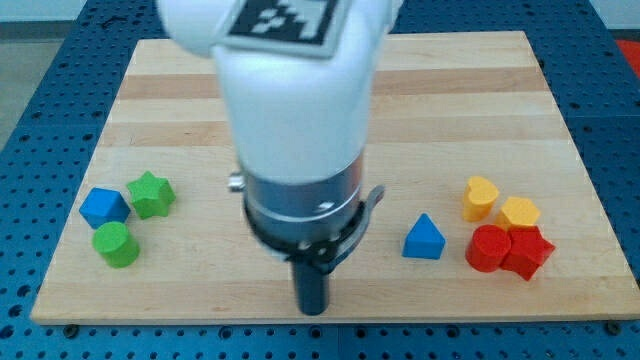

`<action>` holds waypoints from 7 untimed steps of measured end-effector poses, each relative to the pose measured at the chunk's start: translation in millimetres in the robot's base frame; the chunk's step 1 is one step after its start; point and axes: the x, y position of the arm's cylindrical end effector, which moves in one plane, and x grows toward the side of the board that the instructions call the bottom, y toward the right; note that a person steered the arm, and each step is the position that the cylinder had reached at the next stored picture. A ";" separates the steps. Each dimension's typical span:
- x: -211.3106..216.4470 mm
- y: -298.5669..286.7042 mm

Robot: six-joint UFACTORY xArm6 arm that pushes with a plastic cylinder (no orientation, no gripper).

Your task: Slide the blue cube right a bit

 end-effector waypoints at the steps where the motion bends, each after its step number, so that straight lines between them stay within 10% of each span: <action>1: 0.3 -6.2; 6: 0.5 -35.1; 7: -9.6 -146.4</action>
